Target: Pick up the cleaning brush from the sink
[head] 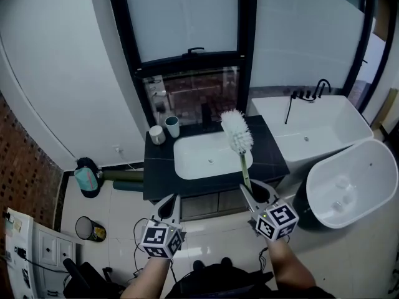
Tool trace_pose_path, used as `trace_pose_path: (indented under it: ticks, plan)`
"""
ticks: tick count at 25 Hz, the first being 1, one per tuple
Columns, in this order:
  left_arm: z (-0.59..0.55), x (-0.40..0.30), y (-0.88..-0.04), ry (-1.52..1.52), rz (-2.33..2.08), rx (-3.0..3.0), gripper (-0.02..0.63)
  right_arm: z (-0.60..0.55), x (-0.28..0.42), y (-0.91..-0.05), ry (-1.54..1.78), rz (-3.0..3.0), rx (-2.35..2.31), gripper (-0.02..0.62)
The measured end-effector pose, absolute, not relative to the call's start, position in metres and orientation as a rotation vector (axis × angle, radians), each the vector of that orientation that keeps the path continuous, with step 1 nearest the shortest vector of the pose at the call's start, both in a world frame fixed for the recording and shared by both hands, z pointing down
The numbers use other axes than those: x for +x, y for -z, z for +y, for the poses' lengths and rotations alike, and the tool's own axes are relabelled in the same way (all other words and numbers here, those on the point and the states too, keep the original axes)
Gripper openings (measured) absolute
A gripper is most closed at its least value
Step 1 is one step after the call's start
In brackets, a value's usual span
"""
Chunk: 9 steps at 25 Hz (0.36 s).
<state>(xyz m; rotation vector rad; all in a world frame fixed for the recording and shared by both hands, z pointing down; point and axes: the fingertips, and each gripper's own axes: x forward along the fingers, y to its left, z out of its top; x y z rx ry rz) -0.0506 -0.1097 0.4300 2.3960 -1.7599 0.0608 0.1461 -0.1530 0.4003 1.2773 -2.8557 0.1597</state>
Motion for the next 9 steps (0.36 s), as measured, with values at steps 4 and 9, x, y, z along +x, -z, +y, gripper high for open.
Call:
trace_pose_path:
  ticks: [4,9]
  plan:
    - [-0.1136,-0.0568,-0.4277,-0.057,-1.762,2.395,0.0,-0.1574,0.1393,-0.4001,-0.145,-2.849,1.266,0.055]
    - [-0.1163,-0.0554,-0.4277,-0.058,-1.759,2.402,0.0,-0.1619,0.1396,-0.4003,-0.143,-2.848,1.266,0.055]
